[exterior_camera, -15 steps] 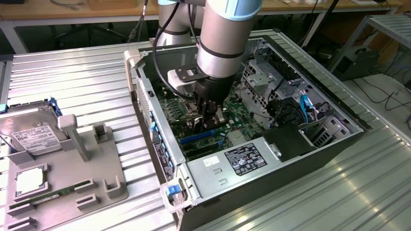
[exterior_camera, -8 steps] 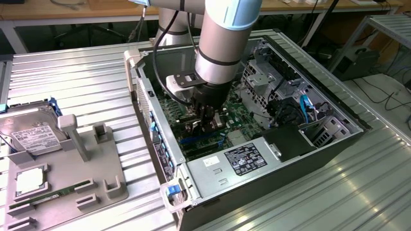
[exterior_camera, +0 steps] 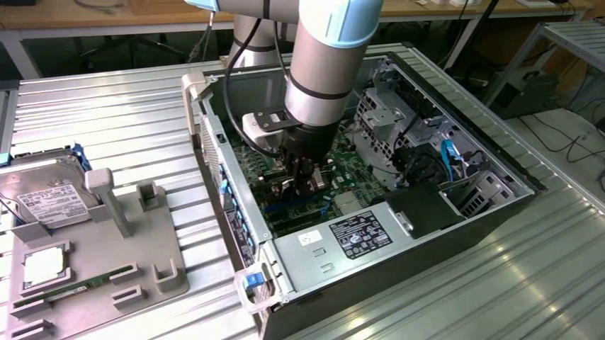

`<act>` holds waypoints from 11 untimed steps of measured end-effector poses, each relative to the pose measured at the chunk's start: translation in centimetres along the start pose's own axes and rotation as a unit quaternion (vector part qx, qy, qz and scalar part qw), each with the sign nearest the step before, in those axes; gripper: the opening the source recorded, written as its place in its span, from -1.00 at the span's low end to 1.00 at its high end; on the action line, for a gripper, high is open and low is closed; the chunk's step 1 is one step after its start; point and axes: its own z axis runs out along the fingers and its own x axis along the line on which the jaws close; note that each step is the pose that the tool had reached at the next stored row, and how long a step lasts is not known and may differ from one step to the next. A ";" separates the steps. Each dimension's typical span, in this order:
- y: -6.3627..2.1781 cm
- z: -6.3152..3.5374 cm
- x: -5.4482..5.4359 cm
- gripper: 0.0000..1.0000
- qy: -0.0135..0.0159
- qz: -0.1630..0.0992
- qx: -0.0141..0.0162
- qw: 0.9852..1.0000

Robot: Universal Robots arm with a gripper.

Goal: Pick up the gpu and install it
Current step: 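Insert the gpu into the slot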

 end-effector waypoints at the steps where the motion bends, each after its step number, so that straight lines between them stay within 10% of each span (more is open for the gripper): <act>1: 0.00 0.00 0.0 -0.44 0.000 0.000 0.000 1.000; 11: 0.00 0.00 0.0 -0.44 0.000 0.000 0.000 1.000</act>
